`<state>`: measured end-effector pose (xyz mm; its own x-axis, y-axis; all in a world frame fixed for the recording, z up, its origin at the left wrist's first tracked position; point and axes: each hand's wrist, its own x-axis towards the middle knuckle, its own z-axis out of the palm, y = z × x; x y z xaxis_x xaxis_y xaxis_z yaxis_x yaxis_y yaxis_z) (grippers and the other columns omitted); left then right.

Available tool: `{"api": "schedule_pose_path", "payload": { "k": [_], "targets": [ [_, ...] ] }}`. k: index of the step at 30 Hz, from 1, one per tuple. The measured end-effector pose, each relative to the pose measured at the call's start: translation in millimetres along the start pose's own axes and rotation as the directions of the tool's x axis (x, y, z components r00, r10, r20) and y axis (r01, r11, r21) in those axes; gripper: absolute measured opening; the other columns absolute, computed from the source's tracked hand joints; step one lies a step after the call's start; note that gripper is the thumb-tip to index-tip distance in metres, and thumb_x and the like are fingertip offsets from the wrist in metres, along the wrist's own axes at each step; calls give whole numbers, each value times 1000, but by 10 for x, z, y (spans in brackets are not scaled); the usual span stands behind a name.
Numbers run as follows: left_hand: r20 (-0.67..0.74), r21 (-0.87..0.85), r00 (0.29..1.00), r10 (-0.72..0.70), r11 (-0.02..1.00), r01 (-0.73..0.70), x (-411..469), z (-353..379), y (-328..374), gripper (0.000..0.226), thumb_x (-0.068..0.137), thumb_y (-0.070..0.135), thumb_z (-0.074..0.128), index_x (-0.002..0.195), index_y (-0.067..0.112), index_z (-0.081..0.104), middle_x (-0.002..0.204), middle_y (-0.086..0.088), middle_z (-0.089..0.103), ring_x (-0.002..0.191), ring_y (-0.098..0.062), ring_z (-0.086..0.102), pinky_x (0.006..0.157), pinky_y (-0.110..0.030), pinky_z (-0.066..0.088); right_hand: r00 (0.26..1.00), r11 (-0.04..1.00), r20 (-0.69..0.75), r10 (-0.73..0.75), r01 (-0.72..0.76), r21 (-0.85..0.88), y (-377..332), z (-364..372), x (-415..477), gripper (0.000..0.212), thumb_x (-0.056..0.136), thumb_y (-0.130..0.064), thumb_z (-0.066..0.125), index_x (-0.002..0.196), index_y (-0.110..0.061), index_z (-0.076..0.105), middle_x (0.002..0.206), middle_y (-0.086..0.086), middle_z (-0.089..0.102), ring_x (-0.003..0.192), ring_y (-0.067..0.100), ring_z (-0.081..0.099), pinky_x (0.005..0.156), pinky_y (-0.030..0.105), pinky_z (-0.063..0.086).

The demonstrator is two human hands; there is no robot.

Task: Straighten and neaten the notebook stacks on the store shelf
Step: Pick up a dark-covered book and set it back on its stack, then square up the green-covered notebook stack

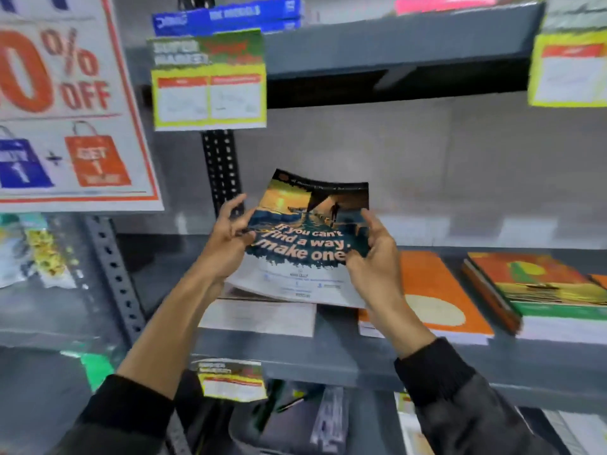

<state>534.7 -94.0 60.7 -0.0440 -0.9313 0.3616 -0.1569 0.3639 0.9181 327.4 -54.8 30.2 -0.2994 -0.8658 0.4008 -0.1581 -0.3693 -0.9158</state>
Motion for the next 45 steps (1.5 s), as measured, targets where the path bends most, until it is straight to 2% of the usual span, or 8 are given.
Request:
{"api": "schedule_pose_path", "payload": {
  "k": [2,9,13,16,21,28,37,45],
  "targets": [
    [-14,74,998,-64,995,65,73,-226,-122,64,93,-20,36,145,18,29,128,4,51,97,3,55,65,-4,47,999,1000,35,0,1,-23,36,249,23,67,79,16,55,136,-20,54,119,-3,70,108,11,66,89,28,57],
    [28,712,984,-175,694,103,162,-542,-624,58,87,25,49,143,28,32,139,-10,55,129,-32,49,108,-45,38,971,913,144,189,-120,-391,401,696,61,35,82,-11,53,100,-40,51,106,-2,68,113,30,55,97,54,48],
    [26,903,978,-209,424,67,180,-431,-537,62,97,22,40,153,23,15,157,-11,32,146,-30,23,115,-47,21,949,902,219,227,-120,-415,393,666,116,34,82,-35,55,115,-41,47,133,6,59,130,34,46,107,57,38],
    [13,963,1000,-4,270,-11,187,-307,-464,62,96,21,40,152,19,13,159,-12,22,150,-30,9,115,-53,21,967,898,241,83,32,-439,283,488,132,76,93,-54,52,156,-29,18,167,9,12,153,29,18,123,55,12],
    [31,874,845,535,395,-282,184,377,-94,59,100,40,38,152,19,22,163,-6,19,151,-21,10,112,-48,27,852,487,104,-514,389,-782,27,-151,227,83,98,-57,40,159,-15,3,168,7,-8,156,18,3,119,39,15],
    [24,826,727,686,396,-400,64,1655,261,70,98,55,32,155,21,12,165,-8,5,151,-16,-4,112,-38,17,777,199,68,-626,243,-949,-94,-1156,428,81,97,-65,33,159,-20,8,168,1,-1,155,17,-2,120,40,11],
    [86,707,777,623,511,-488,-221,3599,517,72,95,61,21,154,19,20,165,-2,11,152,-15,1,111,-37,18,824,203,-10,-567,127,-971,96,-3082,455,83,97,-64,34,159,-18,4,169,2,-1,155,16,-2,121,37,12],
    [312,567,841,442,623,-538,-896,5232,605,73,95,61,23,150,13,28,149,-15,45,151,-21,9,112,-48,20,893,289,-190,-409,-70,-955,543,-4637,106,85,95,-62,35,159,-16,3,169,7,0,156,19,5,117,43,22]
  ]
}}
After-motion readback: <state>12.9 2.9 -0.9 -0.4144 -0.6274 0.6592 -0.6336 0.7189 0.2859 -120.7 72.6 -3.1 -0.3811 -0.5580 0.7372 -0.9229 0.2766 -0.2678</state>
